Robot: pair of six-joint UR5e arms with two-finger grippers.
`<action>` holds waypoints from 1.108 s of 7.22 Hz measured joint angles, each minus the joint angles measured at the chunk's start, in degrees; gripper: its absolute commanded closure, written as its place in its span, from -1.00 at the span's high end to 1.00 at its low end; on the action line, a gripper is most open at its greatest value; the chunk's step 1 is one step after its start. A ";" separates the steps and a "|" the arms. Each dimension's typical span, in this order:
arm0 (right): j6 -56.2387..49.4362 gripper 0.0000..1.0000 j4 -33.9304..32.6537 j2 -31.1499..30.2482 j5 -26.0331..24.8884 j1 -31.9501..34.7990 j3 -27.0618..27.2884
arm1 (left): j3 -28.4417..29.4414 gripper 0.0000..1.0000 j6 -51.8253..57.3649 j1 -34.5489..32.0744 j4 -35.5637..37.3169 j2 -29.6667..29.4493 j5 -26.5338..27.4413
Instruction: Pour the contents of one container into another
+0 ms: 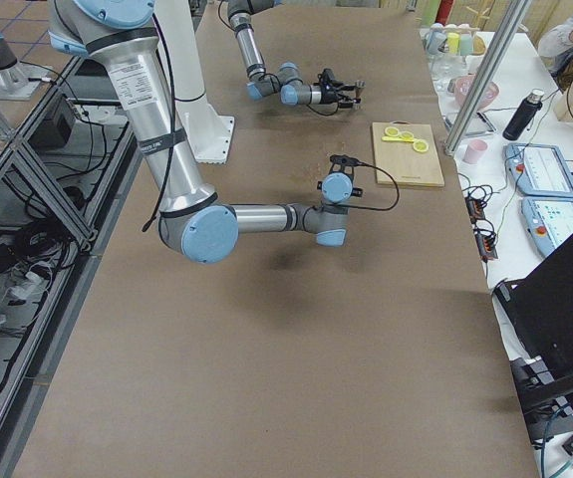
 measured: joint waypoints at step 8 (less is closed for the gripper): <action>2.04 1.00 -4.08 -0.06 1.14 2.57 3.70 | -25.55 0.97 8.07 6.78 -0.23 15.60 4.47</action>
